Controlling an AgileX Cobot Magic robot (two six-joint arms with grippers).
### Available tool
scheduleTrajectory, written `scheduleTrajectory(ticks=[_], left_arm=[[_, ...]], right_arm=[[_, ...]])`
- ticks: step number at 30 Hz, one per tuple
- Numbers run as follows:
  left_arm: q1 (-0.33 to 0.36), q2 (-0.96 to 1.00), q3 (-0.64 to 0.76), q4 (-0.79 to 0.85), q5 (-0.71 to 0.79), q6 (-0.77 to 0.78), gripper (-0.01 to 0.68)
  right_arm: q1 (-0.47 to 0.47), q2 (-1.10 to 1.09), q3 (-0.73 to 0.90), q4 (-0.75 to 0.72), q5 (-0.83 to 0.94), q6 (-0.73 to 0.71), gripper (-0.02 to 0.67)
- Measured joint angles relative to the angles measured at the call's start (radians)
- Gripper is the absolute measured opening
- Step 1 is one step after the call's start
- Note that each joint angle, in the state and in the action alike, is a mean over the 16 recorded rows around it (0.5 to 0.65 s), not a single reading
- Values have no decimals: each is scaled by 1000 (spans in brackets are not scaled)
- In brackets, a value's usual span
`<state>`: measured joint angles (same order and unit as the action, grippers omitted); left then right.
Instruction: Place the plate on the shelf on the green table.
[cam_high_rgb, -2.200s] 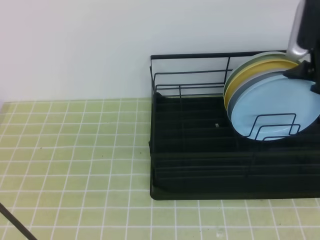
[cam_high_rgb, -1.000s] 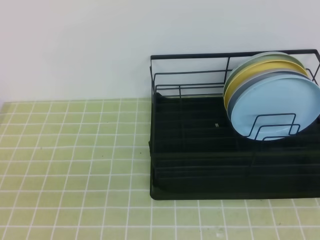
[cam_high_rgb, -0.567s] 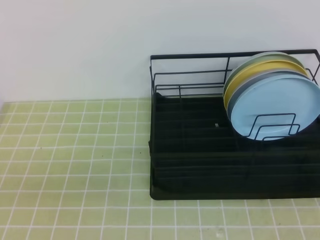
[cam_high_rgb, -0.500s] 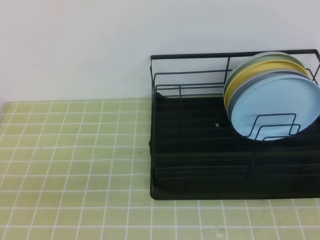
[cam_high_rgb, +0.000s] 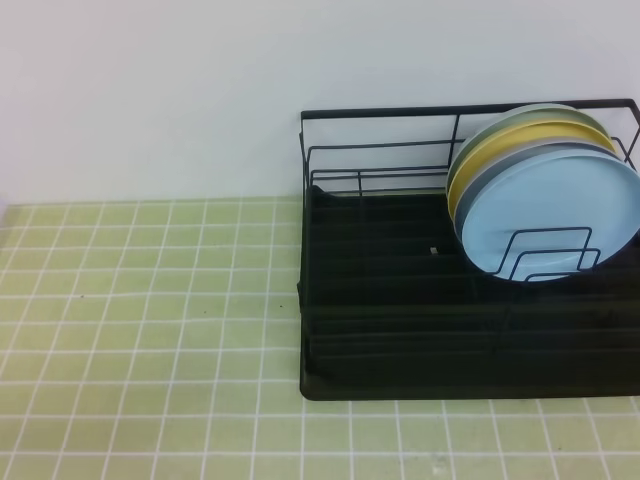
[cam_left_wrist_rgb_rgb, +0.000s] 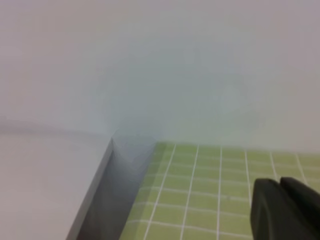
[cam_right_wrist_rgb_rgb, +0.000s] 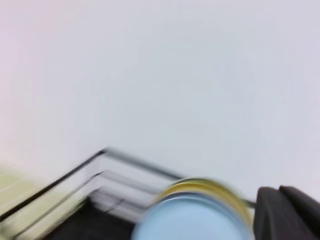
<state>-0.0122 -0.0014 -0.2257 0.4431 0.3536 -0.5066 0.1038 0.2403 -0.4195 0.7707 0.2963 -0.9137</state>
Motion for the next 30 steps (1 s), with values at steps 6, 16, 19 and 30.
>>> scheduleTrajectory(ticks=[6, 16, 19, 30], left_arm=[[0, -6, 93, -184, -15, 229, -1], [0, -8, 200, -495, -23, 566, -1], [0, -8, 218, -517, -27, 581, -1], [0, -8, 227, -522, -33, 575, -1]], right_arm=[[-69, -70, 98, -280, -47, 278, 11], [-153, -217, 325, -714, 10, 736, 11], [-152, -240, 372, -747, 13, 751, 11], [-118, -254, 421, -756, 27, 677, 11]])
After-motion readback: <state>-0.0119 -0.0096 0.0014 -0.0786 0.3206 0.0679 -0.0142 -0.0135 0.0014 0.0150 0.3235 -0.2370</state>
